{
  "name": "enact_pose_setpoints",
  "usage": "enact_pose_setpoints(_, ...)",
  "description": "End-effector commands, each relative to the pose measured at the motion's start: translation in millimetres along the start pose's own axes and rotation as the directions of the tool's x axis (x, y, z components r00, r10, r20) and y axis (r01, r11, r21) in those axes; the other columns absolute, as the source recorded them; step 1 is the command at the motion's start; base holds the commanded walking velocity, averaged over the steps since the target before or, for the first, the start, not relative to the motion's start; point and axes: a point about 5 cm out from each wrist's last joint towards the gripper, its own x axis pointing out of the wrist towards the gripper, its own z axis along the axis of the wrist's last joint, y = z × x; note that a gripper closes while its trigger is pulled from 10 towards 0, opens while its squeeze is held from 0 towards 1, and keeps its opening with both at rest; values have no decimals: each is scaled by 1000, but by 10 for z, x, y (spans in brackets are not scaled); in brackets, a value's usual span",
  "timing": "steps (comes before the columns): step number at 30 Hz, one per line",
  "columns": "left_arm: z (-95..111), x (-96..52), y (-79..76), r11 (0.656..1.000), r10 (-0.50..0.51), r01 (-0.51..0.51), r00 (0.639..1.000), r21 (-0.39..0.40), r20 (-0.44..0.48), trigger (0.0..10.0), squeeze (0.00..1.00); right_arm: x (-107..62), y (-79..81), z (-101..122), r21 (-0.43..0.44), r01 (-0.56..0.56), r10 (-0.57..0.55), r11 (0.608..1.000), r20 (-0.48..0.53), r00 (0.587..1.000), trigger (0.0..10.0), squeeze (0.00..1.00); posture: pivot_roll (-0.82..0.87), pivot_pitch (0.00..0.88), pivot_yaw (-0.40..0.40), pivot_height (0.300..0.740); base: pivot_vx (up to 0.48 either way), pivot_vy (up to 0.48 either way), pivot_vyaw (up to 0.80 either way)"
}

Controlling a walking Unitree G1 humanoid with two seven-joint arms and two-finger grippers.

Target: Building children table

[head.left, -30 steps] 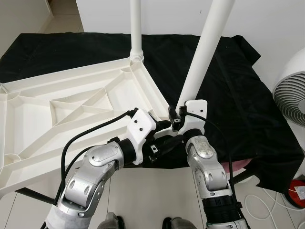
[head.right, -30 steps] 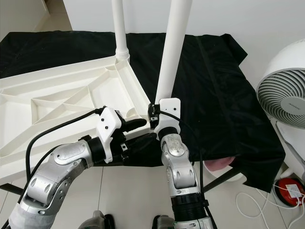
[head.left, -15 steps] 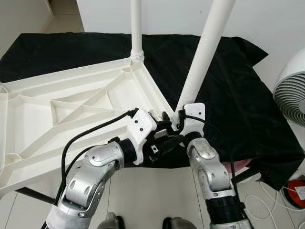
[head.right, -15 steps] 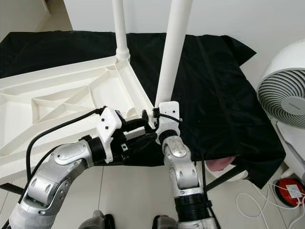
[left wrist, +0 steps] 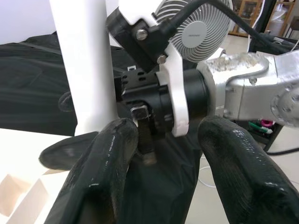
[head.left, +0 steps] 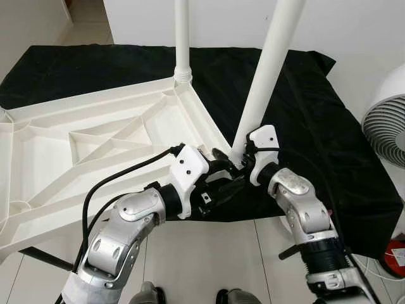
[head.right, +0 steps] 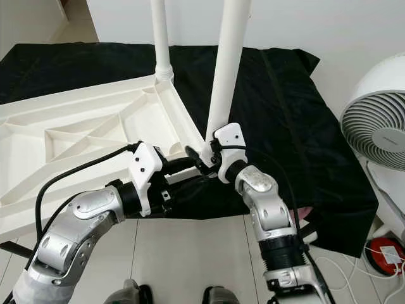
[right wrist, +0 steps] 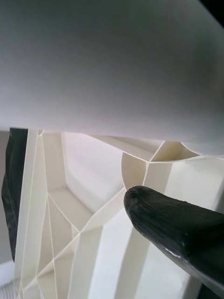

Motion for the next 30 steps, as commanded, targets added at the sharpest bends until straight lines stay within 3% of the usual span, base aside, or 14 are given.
enact_pose_setpoints(1, -12, 5, 22, 999, 42, -42, 999, 0, -3, 10000, 0, 21, -55, 37, -16, -44, 44, 999, 17, 999, 10000, 0, -26, 92, 12, 740, 0, 0, 0)
enact_pose_setpoints(8, 3, 9, 36, 999, 39, -39, 999, 5, -2, 10000, 0, 55, -176, -8, -61, -150, 150, 987, -14, 989, 10000, 0, -26, 88, 22, 740, 0, 0, 0)
enact_pose_setpoints(11, 3, 0, 45, 999, 41, -41, 999, 10, -6, 10000, 0, 36, -171, -110, -67, -212, 207, 975, -68, 976, 10000, 0, -22, 89, 21, 740, 0, 0, 0)
enact_pose_setpoints(18, 7, -15, 47, 999, 44, -44, 999, 11, -8, 10000, 0, 17, -137, -214, -52, -273, 268, 961, -91, 959, 10000, 0, -14, 91, 23, 740, 0, 0, 0)
enact_pose_setpoints(20, 7, -17, 54, 999, 47, -47, 999, 11, -9, 10000, 0, 16, -137, -234, -50, -275, 269, 960, -92, 959, 6980, 0, -14, 91, 23, 740, 0, 0, 0)
enact_pose_setpoints(22, 7, -18, 58, 999, 49, -48, 999, 11, -9, 10000, 0, 16, -140, -238, -48, -275, 270, 960, -91, 959, 6980, 0, -14, 91, 23, 740, 0, 0, 0)
enact_pose_setpoints(23, 10, -20, 60, 999, 49, -49, 999, 11, -9, 10000, 0, 16, -149, -240, -49, -278, 273, 959, -86, 958, 2196, 0, -12, 95, 26, 740, 0, 0, 0)
enact_pose_setpoints(24, 10, -20, 60, 999, 49, -49, 999, 11, -9, 10000, 0, 16, -149, -240, -49, -278, 273, 959, -86, 958, 2196, 0, -12, 95, 26, 740, 0, 0, 0)
enact_pose_setpoints(25, 12, -21, 59, 999, 48, -48, 999, 12, -9, 10000, 0, 16, -159, -244, -51, -283, 278, 958, -81, 957, 0, 0, -12, 95, 26, 740, 0, 0, 0)
enact_pose_setpoints(29, 16, -19, 57, 999, 46, -46, 999, 13, -9, 10000, 0, 7, -176, -256, -40, -278, 275, 960, -73, 959, 0, 0, -13, 98, 24, 740, 0, 0, 0)
enact_pose_setpoints(30, 16, -17, 56, 999, 47, -47, 999, 11, -8, 10000, 0, -2, -182, -260, -32, -265, 262, 964, -68, 963, 10000, 0, -12, 100, 21, 740, 0, 0, 0)
